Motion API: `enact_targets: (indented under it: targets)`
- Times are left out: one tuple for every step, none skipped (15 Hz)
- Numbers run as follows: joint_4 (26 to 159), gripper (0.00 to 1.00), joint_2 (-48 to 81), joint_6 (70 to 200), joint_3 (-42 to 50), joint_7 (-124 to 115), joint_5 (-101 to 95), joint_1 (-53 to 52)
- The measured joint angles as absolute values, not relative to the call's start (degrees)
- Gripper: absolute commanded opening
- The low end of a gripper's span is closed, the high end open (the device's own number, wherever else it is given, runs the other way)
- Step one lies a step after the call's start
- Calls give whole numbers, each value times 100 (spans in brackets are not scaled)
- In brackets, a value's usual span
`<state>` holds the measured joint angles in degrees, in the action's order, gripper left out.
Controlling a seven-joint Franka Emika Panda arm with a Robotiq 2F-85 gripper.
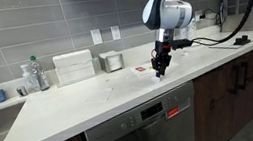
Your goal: Move one napkin from the left to the right
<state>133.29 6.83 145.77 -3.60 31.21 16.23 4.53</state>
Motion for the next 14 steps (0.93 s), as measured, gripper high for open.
enact_targets:
  targets:
    - [13297, 36, 683, 14577, -361, 3121, 1620, 440]
    - [13263, 34, 683, 14577, -363, 3121, 1619, 429]
    - [13231, 35, 684, 14577, -363, 3121, 1619, 421]
    - [13204, 44, 685, 14577, -363, 3121, 1617, 416]
    - [13183, 60, 685, 14577, -363, 3121, 1603, 413]
    - [13166, 62, 685, 14572, -363, 3121, 1565, 410]
    - [13145, 67, 684, 14543, -363, 3101, 1487, 405]
    - [13112, 74, 676, 14454, -361, 3033, 1355, 395]
    - [13077, 82, 651, 14314, -361, 2932, 1201, 381]
    - [13043, 89, 595, 14101, -361, 2792, 1025, 360]
    - [13018, 96, 500, 13845, -363, 2665, 863, 325]
    - [12996, 100, 375, 13569, -364, 2538, 714, 277]
    - [12975, 100, 221, 13277, -367, 2399, 565, 216]
    - [12957, 100, 45, 12992, -376, 2212, 413, 147]
